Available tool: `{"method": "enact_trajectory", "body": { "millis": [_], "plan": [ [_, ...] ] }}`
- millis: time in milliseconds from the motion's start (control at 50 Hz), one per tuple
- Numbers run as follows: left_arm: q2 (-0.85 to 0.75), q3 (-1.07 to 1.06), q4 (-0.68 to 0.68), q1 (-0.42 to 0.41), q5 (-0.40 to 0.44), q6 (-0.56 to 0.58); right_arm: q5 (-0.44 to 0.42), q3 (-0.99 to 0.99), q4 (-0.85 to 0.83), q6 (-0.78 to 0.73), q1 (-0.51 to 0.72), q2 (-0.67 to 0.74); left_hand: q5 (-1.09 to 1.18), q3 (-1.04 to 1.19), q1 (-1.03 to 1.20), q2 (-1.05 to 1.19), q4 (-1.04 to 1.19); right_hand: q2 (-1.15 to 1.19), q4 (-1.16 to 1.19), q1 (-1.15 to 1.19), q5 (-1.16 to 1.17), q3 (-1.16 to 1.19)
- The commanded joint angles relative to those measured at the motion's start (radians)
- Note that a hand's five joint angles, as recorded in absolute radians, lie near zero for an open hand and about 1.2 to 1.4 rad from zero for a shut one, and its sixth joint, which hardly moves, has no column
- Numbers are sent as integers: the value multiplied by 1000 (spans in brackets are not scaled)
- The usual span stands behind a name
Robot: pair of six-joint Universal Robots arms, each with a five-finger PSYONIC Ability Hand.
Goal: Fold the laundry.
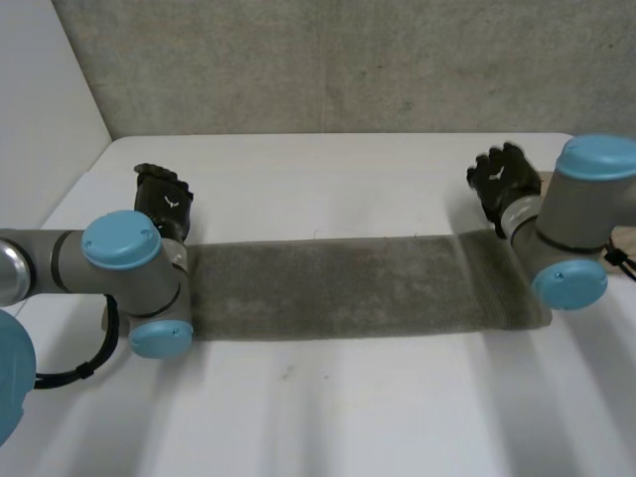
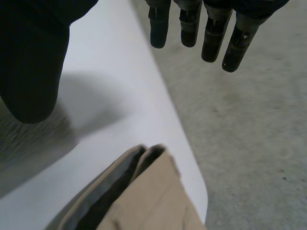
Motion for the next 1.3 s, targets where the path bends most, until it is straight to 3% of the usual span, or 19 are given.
{"method": "enact_trajectory", "body": {
  "millis": [20, 160, 260, 400, 480, 760, 860, 880, 1100, 1220, 1300],
  "plan": [
    [144, -141, -6, -5, -4, -15, -63, 131, 3, 230, -14, -224, -46, -34, -21, -28, -28, -43, -57, -27, -66, -34],
    [335, -361, -5, -8, 5, -37, -209, 330, 141, 284, -121, -365, -46, -34, -21, -28, -28, -43, -57, -27, -66, -34],
    [434, -476, -5, -17, 13, -124, -312, 499, 267, 291, -200, -428, -46, -34, -21, -28, -28, -43, -57, -27, -66, -34],
    [457, -522, -10, -28, 28, -250, -424, 665, 216, 282, -281, -436, -46, -34, -21, -28, -28, 210, 196, 226, 187, 219],
    [452, -527, -13, -28, 30, -259, -428, 705, 149, 284, -298, -430, -46, -34, -21, -28, -28, 363, 349, 379, 340, 372],
    [451, -527, -11, -26, 30, -259, -425, 719, 0, 271, -315, -313, -45, -33, -20, -28, -27, 466, 452, 482, 443, 475],
    [451, -528, -10, -26, 31, -259, -424, 694, -3, 271, -313, -284, -45, -33, -20, -28, -27, 932, 918, 948, 909, 941],
    [451, -528, -10, -26, 31, -261, -424, 688, -3, 271, -313, -282, -45, -33, -20, -28, -27, 1176, 1162, 1192, 1153, 1185],
    [454, -528, -11, -26, 30, -261, -412, 702, 18, 268, -352, -319, -46, -34, -21, -28, -28, 1179, 1164, 1194, 1155, 1187],
    [466, -545, -11, -28, 30, -261, -416, 763, 76, 172, -503, -422, -46, -34, -21, -28, -28, 1179, 1164, 1194, 1155, 1187],
    [481, -551, -11, -29, 30, -259, -415, 780, 107, -26, -679, -456, -46, -34, -21, -28, -28, 1179, 1164, 1194, 1155, 1187]
  ]
}}
